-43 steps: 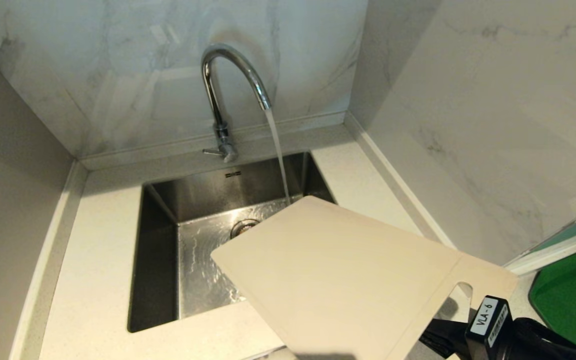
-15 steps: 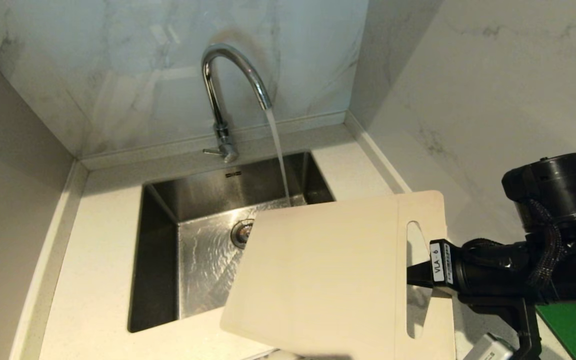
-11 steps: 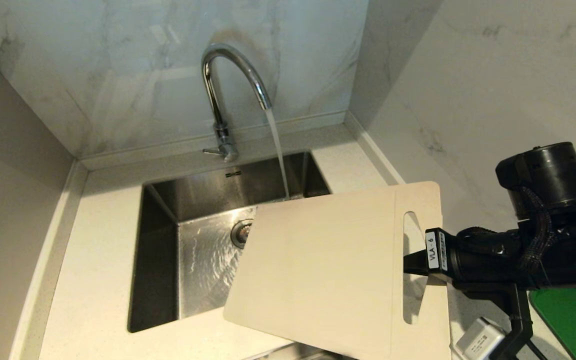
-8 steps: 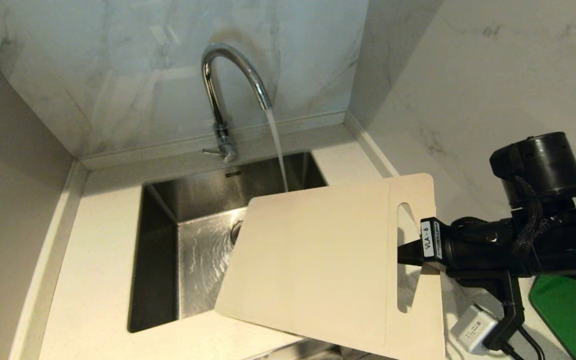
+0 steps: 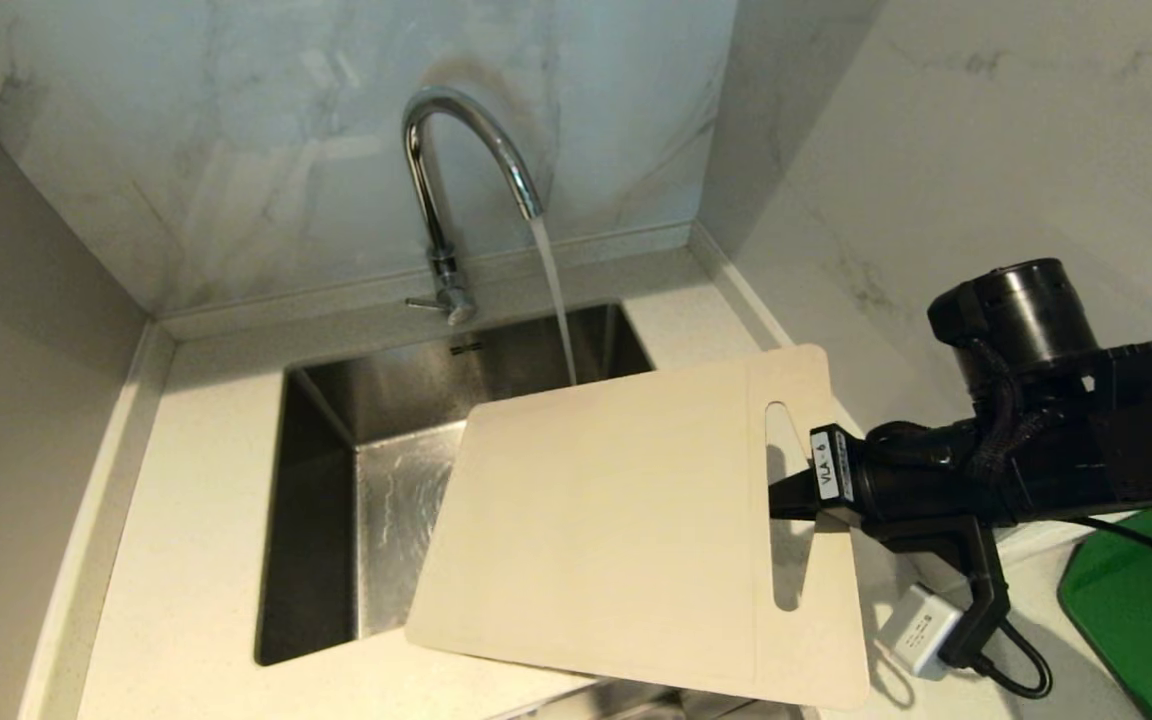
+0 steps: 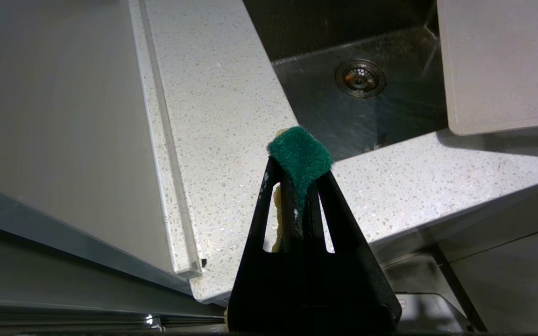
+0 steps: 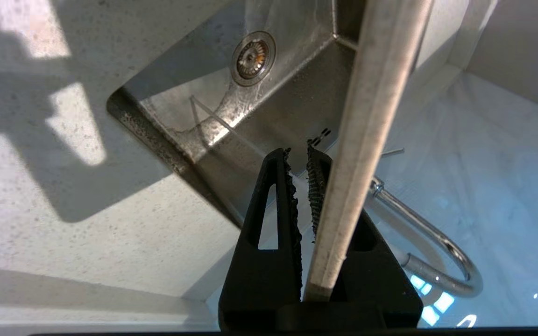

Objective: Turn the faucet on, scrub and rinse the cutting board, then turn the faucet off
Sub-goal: Pick up the cutting board, then scrub the cutting board underwater

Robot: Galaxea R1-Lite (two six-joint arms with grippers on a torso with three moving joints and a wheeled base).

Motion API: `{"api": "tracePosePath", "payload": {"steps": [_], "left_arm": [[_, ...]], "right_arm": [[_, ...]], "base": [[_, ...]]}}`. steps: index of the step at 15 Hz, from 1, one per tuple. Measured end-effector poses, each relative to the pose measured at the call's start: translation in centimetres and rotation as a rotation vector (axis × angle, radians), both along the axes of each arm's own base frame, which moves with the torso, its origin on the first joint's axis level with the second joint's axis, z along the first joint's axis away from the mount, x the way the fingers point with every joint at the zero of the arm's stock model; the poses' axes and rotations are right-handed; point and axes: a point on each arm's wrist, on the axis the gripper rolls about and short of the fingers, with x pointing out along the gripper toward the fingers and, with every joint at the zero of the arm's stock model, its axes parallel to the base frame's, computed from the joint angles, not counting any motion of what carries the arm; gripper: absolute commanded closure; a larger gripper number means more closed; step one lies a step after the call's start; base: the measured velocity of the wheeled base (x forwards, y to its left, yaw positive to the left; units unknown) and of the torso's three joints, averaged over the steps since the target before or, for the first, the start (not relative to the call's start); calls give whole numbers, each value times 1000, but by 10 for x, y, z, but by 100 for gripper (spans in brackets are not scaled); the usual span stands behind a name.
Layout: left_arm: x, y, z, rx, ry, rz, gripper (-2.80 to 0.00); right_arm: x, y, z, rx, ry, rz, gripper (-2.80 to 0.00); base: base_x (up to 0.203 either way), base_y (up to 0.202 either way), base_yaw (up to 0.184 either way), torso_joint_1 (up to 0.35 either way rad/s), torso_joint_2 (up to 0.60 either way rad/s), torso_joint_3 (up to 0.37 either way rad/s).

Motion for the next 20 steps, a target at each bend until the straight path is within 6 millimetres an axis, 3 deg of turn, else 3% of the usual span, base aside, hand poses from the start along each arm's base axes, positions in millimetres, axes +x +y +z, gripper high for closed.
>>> {"api": "tracePosePath", "payload": {"steps": [4, 11, 20], "left_arm": [[0, 0, 0, 1, 0, -1, 0], [0, 0, 0, 0, 0, -2, 0], [0, 0, 0, 0, 0, -1, 0]], "right_arm": [[11, 3, 5, -5, 9, 3, 0], [49, 12, 24, 8, -62, 2, 0], [99, 31, 15, 17, -76, 29, 0]], "base": [[0, 0, 0, 0, 0, 0], [0, 0, 0, 0, 0, 0], [0, 0, 0, 0, 0, 0]]}}
